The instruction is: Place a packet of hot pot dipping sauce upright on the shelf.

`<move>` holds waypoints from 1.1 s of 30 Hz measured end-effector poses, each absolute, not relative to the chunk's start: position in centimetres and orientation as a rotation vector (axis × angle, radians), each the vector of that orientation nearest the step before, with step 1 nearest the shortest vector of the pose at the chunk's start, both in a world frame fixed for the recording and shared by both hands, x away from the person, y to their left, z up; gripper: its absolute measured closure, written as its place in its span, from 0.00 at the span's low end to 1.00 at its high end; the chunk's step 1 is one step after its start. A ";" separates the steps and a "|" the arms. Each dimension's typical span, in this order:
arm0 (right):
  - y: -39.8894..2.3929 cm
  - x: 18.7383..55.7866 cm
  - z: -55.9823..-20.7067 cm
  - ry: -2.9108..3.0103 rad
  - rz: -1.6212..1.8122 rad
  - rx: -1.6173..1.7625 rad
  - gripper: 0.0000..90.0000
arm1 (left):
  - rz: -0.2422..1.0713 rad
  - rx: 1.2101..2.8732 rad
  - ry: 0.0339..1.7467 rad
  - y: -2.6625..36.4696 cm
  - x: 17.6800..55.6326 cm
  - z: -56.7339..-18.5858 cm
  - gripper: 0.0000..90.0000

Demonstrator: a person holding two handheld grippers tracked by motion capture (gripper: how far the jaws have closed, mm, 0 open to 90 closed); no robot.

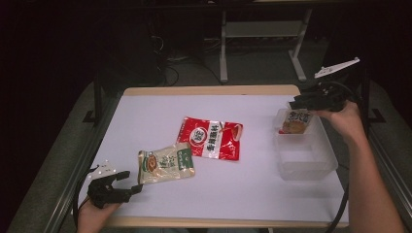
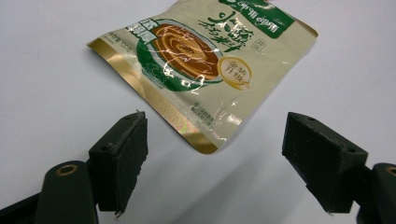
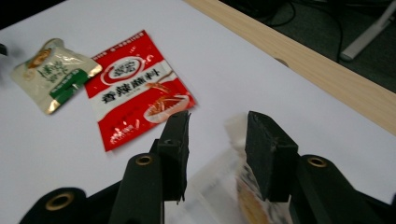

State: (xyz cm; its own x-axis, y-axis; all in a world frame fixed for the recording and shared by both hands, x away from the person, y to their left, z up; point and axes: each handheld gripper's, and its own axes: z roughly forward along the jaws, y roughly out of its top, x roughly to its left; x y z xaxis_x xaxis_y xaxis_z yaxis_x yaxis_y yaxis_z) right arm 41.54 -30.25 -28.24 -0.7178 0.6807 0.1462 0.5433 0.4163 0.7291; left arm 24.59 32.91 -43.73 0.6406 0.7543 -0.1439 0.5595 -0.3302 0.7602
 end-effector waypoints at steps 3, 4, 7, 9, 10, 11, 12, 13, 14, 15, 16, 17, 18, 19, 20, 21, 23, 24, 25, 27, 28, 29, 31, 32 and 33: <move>-29.4 40.9 -28.0 2.508 1.188 1.056 0.64 | 0.295 2.029 1.020 32.8 24.6 -43.7 0.25; -29.4 40.9 -28.0 2.508 1.188 1.056 0.64 | 0.296 2.032 1.017 32.8 24.6 -43.8 0.25; -28.3 40.0 -28.0 2.523 1.219 1.018 0.62 | 0.298 2.042 1.011 32.7 24.6 -43.7 0.25; -27.9 39.6 -28.2 2.538 1.239 1.017 0.61 | 0.301 2.040 1.008 32.7 24.6 -43.7 0.25; -27.9 39.6 -28.2 2.538 1.239 1.017 0.61 | 0.301 2.040 1.008 32.7 24.6 -43.7 0.25; -27.3 39.2 -28.3 2.546 1.244 1.001 0.60 | 0.306 2.041 1.008 32.7 24.6 -43.6 0.25; -27.3 39.2 -28.3 2.546 1.244 1.001 0.60 | 0.306 2.041 1.008 32.7 24.6 -43.6 0.25; -26.8 38.8 -28.4 2.550 1.257 0.992 0.60 | 0.307 2.045 1.008 32.7 24.6 -43.6 0.25; -26.8 38.8 -28.4 2.550 1.257 0.992 0.59 | 0.308 2.048 1.008 32.7 24.6 -43.6 0.25; -26.2 38.4 -28.6 2.555 1.270 0.983 0.58 | 0.311 2.053 1.005 32.7 24.7 -43.7 0.25; -26.0 38.2 -28.6 2.560 1.267 0.979 0.58 | 0.312 2.055 1.004 32.7 24.7 -43.7 0.25; -25.7 38.0 -28.7 2.563 1.266 0.971 0.57 | 0.313 2.056 1.004 32.7 24.7 -43.7 0.25; -25.3 37.7 -28.8 2.567 1.267 0.967 0.56 | 0.317 2.058 1.000 32.7 24.7 -43.7 0.25; -25.1 37.5 -28.8 2.568 1.268 0.964 0.56 | 0.316 2.056 1.002 32.6 24.7 -43.7 0.25; -24.8 37.3 -28.9 2.571 1.271 0.954 0.55 | 0.312 2.054 1.006 32.6 24.7 -43.7 0.25; -24.5 37.1 -28.9 2.573 1.267 0.951 0.54 | 0.314 2.056 1.006 32.6 24.7 -43.6 0.25; -24.1 36.7 -29.1 2.576 1.272 0.950 0.54 | 0.315 2.056 1.007 32.6 24.7 -43.6 0.25; -23.9 36.5 -29.2 2.577 1.272 0.950 0.53 | 0.318 2.058 1.005 32.6 24.7 -43.6 0.25; -23.7 36.3 -29.3 2.581 1.266 0.954 0.52 | 0.319 2.058 1.003 32.6 24.7 -43.6 0.25; -23.5 36.1 -29.4 2.582 1.272 0.953 0.52 | 0.318 2.055 1.005 32.6 24.7 -43.6 0.25; -23.1 35.7 -29.6 2.585 1.268 0.951 0.51 | 0.317 2.049 1.007 32.6 24.7 -43.6 0.25; -22.9 35.6 -29.6 2.589 1.270 0.947 0.50 | 0.316 2.048 1.007 32.6 24.7 -43.7 0.25; -22.4 35.2 -29.8 2.595 1.269 0.943 0.50 | 0.317 2.050 1.003 32.6 24.8 -43.7 0.26; -22.3 35.1 -29.9 2.596 1.268 0.935 0.49 | 0.317 2.053 1.003 32.5 24.8 -43.7 0.26; -22.1 35.0 -30.0 2.596 1.270 0.932 0.49 | 0.317 2.053 1.003 32.5 24.8 -43.7 0.26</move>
State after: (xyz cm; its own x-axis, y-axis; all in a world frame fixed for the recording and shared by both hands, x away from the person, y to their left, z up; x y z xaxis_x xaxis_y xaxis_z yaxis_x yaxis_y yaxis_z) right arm 34.97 -22.07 -30.01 -0.8066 0.5670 0.1668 0.4797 0.4632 0.7452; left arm 24.80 32.53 -43.66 0.6524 0.7486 -0.1181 0.5450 -0.3551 0.7595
